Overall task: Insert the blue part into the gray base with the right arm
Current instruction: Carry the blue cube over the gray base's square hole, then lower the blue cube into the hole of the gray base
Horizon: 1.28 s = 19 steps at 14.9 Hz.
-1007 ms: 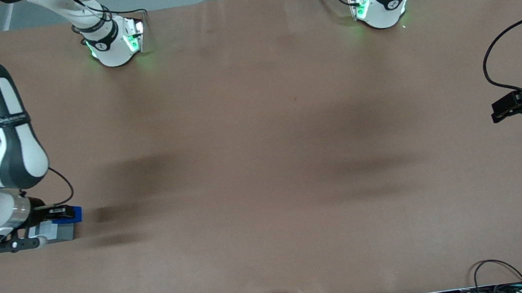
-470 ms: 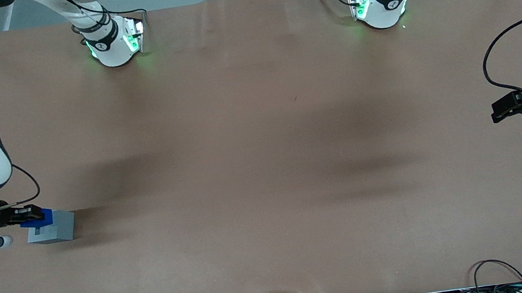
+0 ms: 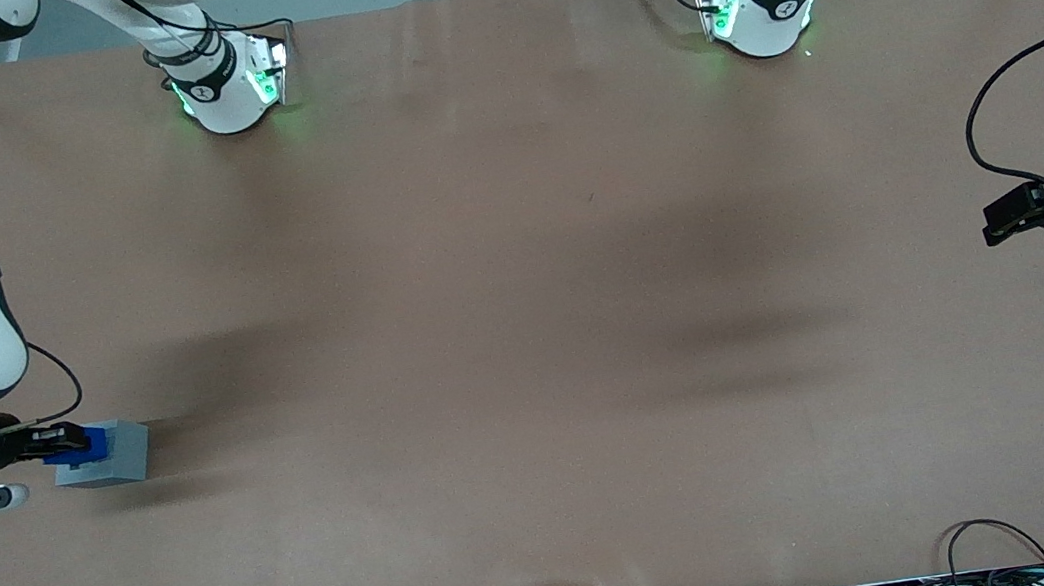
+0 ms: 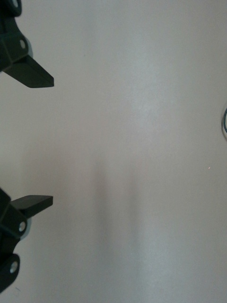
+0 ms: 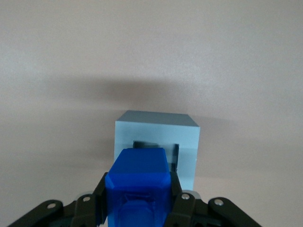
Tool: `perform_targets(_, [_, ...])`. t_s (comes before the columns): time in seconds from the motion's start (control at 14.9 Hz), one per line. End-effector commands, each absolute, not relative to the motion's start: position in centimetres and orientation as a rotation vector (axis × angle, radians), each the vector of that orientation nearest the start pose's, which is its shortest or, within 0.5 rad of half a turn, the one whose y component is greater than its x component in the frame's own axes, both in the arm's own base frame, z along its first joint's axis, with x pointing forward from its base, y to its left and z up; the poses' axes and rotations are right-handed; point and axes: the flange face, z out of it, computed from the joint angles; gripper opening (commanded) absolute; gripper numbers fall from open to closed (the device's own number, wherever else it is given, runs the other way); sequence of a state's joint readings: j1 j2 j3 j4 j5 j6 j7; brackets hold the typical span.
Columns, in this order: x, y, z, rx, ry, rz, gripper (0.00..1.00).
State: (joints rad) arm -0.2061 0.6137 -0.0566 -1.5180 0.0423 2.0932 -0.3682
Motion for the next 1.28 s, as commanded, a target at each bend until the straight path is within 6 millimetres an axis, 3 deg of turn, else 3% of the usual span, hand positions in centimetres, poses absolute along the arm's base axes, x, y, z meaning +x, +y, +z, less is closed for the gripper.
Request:
perform_targets(0.0, [68.7, -17.9, 30.2, -3.101, -0.129, 0.029, 0.00])
perform_targets(0.27, [68.6, -19.1, 30.0, -3.089, -0.079, 0.017, 0.00])
perform_targets(1.21, [68.4, -19.9, 29.5, -3.073, 0.049, 0.025, 0.01])
